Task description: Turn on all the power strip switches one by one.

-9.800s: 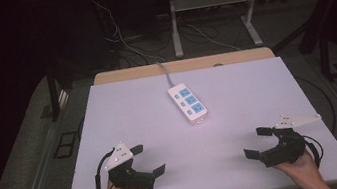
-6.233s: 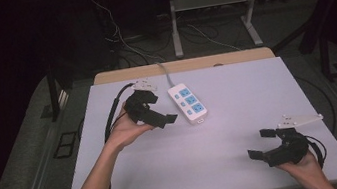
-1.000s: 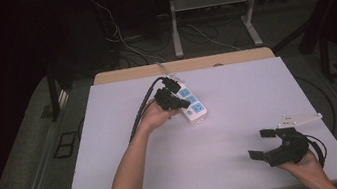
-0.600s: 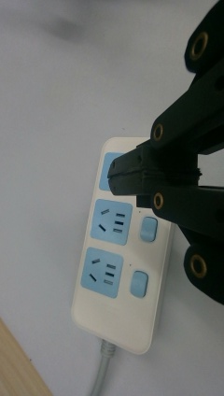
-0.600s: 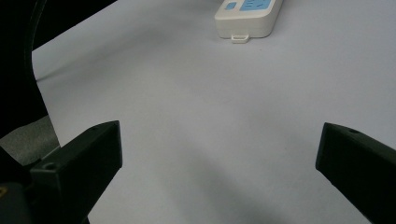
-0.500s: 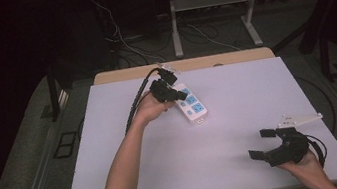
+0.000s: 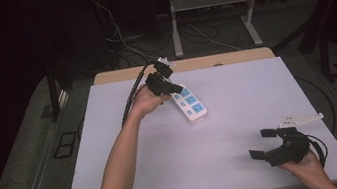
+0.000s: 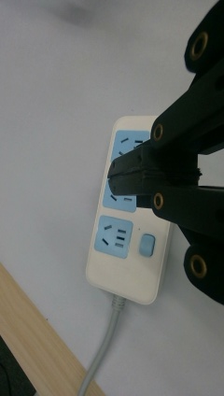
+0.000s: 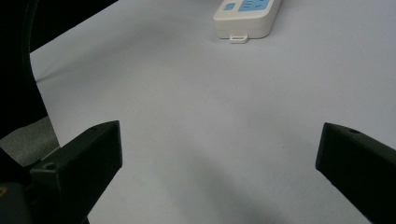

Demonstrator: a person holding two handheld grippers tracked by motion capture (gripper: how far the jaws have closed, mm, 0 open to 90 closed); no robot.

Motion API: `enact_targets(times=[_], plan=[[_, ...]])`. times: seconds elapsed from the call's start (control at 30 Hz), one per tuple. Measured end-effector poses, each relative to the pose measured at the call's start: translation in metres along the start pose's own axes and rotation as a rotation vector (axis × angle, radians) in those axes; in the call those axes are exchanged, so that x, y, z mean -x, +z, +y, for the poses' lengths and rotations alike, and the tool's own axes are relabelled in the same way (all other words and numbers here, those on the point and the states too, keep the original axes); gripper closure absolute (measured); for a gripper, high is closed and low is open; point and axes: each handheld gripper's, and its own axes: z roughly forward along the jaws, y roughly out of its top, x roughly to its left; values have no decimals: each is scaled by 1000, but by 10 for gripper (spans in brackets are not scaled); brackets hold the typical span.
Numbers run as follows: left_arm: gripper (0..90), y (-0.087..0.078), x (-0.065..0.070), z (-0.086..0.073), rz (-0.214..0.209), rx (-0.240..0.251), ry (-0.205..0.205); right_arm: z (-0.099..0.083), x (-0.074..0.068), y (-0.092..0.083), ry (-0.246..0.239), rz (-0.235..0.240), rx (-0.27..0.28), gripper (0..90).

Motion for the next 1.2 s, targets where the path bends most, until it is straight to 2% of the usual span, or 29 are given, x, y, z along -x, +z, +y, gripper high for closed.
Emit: enact_targets(times=[0.37,0.47,0.83,1.2], plan=[[896,8,-16,-7,10,22,-29,0,0,0,0,-2,-1,4],[896,13,-19,-10,9,12,-29,0,0,0,0,-4,-1,4],[896,31,-22,-25,11,6,-49,0,0,1,-1,-6,-4,4],[896,40,-20,-29,-1,8,-60,0,0,1,-3,-5,-11,4]])
